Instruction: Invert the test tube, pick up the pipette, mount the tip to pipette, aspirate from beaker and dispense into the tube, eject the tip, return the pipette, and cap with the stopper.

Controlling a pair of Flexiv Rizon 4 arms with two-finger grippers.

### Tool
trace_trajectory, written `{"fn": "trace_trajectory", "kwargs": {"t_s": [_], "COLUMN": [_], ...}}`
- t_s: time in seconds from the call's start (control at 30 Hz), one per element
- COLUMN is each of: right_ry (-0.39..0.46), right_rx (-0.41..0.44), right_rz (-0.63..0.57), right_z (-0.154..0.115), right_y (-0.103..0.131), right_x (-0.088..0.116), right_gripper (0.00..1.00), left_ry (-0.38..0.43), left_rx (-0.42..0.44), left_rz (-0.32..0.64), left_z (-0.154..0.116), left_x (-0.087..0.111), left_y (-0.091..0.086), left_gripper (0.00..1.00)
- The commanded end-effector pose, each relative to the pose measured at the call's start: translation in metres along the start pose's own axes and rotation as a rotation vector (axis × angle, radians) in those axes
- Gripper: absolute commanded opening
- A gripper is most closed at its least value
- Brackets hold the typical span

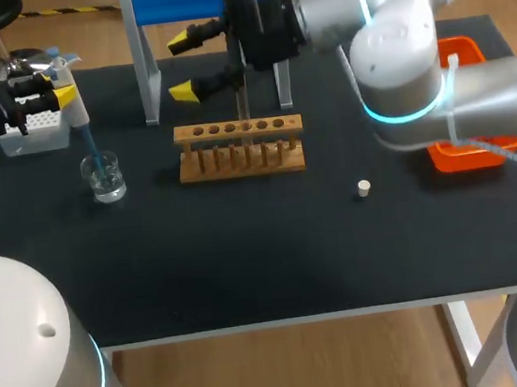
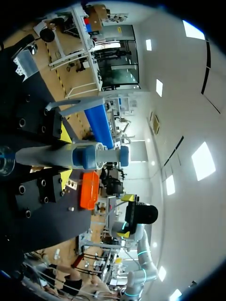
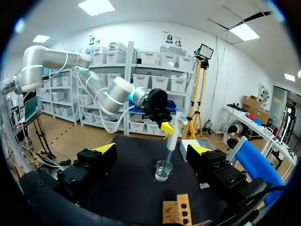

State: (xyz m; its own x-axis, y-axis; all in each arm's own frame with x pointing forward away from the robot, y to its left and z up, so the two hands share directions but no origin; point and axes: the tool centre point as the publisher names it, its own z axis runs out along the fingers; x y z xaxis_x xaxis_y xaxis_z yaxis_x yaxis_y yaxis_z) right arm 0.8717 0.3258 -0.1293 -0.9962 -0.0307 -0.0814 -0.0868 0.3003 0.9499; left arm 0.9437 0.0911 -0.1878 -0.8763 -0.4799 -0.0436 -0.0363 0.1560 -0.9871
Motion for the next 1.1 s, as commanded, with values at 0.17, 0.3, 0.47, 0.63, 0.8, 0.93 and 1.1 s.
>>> {"fn": "trace_trajectory", "kwargs": {"t_s": [0.17,0.3,0.47,0.63,0.8,0.93,1.1], "right_ry": [0.351,0.333,0.296,0.266,0.235,0.219,0.218], "right_rx": [0.012,0.0,-0.026,-0.054,-0.081,-0.112,-0.148], "right_rz": [-0.013,-0.041,-0.056,-0.055,-0.049,-0.044,-0.033], "right_z": [0.016,0.025,0.033,0.04,0.048,0.056,0.07], "right_y": [0.019,0.027,0.035,0.042,0.051,0.059,0.066], "right_x": [-0.022,-0.029,-0.037,-0.043,-0.048,-0.049,-0.049], "right_gripper": [1.0,0.75,0.12,0.0,0.0,0.0,0.0], "left_ry": [0.001,0.001,0.001,0.001,0.001,0.001,0.001], "left_rx": [0.001,0.001,0.001,0.001,0.001,0.001,0.001], "left_rz": [0.001,0.001,0.001,0.001,0.001,0.001,0.001], "left_z": [0.0,0.0,0.0,0.0,0.0,0.0,0.0], "left_x": [0.0,0.0,0.0,0.0,0.0,0.0,0.0], "left_y": [0.0,0.0,0.0,0.0,0.0,0.0,0.0], "left_gripper": [0.0,0.0,0.0,0.0,0.0,0.0,0.0]}}
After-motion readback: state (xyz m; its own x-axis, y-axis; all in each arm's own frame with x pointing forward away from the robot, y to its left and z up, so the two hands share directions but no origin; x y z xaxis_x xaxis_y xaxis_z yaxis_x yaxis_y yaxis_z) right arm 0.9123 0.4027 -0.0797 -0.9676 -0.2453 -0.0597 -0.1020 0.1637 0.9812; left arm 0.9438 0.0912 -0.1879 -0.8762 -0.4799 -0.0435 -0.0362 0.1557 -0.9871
